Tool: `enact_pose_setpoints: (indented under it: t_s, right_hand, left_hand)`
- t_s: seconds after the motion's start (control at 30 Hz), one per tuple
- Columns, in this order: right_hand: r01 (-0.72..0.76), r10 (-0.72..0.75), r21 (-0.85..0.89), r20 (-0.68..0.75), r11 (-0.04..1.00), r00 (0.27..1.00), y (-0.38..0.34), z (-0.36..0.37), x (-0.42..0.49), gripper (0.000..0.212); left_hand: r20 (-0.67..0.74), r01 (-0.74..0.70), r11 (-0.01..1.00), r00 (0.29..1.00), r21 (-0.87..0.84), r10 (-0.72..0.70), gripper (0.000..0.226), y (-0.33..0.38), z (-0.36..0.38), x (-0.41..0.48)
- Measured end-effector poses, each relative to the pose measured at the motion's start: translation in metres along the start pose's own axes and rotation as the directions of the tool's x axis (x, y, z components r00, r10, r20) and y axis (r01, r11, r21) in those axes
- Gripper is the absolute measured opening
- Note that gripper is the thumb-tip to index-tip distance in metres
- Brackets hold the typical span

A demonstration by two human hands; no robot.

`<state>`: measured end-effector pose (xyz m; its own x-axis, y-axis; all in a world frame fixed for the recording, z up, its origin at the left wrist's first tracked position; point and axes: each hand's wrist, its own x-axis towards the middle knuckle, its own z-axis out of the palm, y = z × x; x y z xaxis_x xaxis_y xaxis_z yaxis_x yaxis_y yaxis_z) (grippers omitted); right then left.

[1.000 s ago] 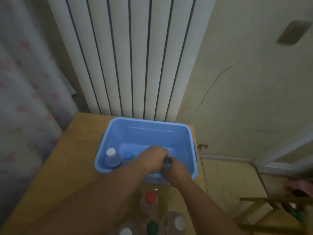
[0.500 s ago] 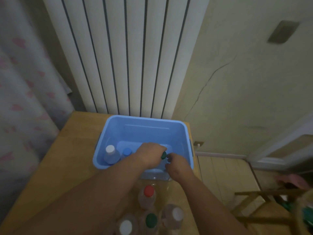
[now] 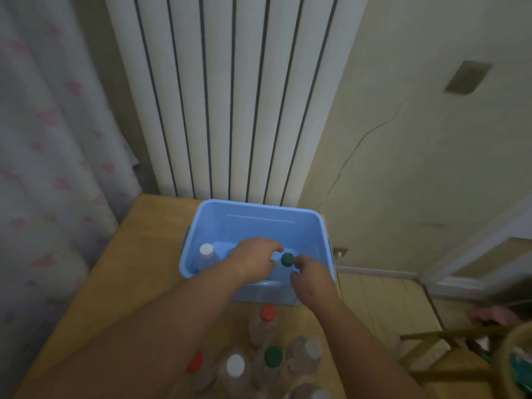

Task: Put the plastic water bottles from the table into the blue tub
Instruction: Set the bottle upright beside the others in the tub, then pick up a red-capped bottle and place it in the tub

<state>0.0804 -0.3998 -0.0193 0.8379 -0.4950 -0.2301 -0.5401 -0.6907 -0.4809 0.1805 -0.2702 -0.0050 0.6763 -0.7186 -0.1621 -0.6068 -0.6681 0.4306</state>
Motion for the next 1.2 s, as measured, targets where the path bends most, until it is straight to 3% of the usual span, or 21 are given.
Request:
enact_pose_setpoints:
  t_s: [0.43,0.57,0.77,0.87,0.93,1.2]
  right_hand:
    - [0.034,-0.031,0.061,-0.048,0.998,0.998,-0.02,-0.008,-0.059,0.037]
    - [0.007,-0.007,0.043,-0.013,0.999,1.0,-0.008,-0.003,-0.071,0.048]
    - [-0.065,0.065,0.079,0.0,0.995,0.998,0.008,0.005,-0.08,0.047]
    - [-0.106,0.105,0.119,0.008,0.987,0.994,0.013,0.009,-0.084,0.047]
    - [-0.116,0.116,0.137,0.01,0.984,0.993,0.014,0.009,-0.087,0.048]
    - [-0.093,0.096,0.219,-0.002,0.971,0.995,0.005,0.004,-0.091,0.035]
  left_hand:
    - [-0.06,-0.04,0.993,0.998,-0.113,0.033,0.035,-0.005,-0.013,-0.059]
    - [0.018,-0.062,0.997,0.998,-0.053,0.063,0.038,0.0,-0.001,-0.065]
    - [0.241,-0.098,0.993,0.967,0.061,0.081,0.052,0.008,0.029,-0.061]
    - [0.312,-0.126,0.986,0.946,0.11,0.086,0.028,0.009,0.045,-0.063]
    - [0.281,-0.123,0.986,0.956,0.111,0.088,0.005,0.009,0.051,-0.063]
    - [0.102,-0.069,0.997,0.993,0.016,0.067,0.01,0.009,-0.007,-0.061]
